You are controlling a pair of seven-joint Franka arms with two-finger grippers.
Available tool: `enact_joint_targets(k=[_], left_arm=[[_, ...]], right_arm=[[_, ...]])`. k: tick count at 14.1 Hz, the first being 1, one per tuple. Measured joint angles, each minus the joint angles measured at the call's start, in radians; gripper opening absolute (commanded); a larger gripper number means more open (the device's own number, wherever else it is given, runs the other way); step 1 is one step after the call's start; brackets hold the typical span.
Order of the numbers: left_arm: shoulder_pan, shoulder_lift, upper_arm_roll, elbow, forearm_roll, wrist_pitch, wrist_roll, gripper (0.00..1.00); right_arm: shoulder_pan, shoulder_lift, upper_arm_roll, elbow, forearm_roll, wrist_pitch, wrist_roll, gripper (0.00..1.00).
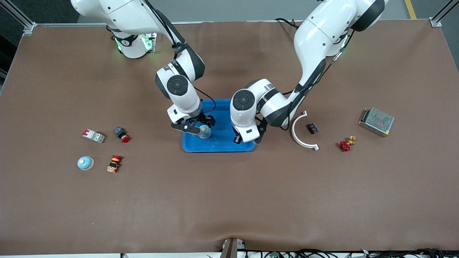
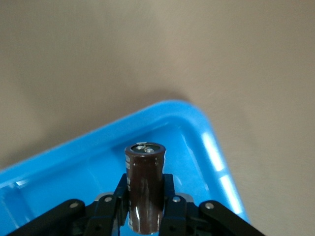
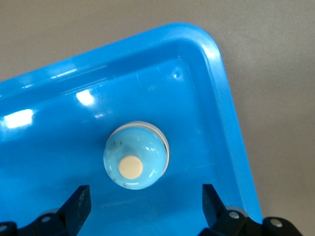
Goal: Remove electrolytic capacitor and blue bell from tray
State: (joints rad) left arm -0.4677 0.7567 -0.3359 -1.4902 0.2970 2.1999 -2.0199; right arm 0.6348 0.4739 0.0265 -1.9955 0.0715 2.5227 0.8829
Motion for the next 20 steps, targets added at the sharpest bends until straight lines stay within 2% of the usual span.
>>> enact_joint_targets(k=[5,9,11,14,16,17,20], left_arm=[[0.132,-0.192,-0.002,0.005,-0.027,-0.211,0.307,0.0],[0.241,-0.296,-0.002,-0.015,-0.087,-0.413,0.573,0.0],[0.298,-0.349,-0.002,-0.06,-0.1,-0.475,0.706,0.0],[0.421,-0.46,-0.002,-0.184,-0.145,-0.515,0.933,0.0],[0.51,-0.536,-0.001,-0.286,-0.167,-0.517,1.095,0.0],[0.552,-0.567,-0.001,-0.335,-0.178,-0.517,1.176,0.0],[0.635,-0.604,0.001,-0.441,-0.189,-0.511,1.31,0.0]], right_arm=[[0.0,0.037,-0.004,0.04,-0.012,0.0,0.002,1.0],[0.0,0.064,-0.004,0.049,-0.021,0.006,0.004,1.0],[0.001,0.076,-0.004,0.05,-0.021,0.019,0.004,1.0],[0.002,0.091,-0.004,0.055,-0.022,0.025,0.008,0.98],[0.002,0.097,-0.004,0.063,-0.031,0.025,0.012,0.38],[0.002,0.1,-0.004,0.067,-0.047,0.025,0.013,0.02],[0.002,0.105,-0.004,0.074,-0.065,0.025,0.029,0.0]])
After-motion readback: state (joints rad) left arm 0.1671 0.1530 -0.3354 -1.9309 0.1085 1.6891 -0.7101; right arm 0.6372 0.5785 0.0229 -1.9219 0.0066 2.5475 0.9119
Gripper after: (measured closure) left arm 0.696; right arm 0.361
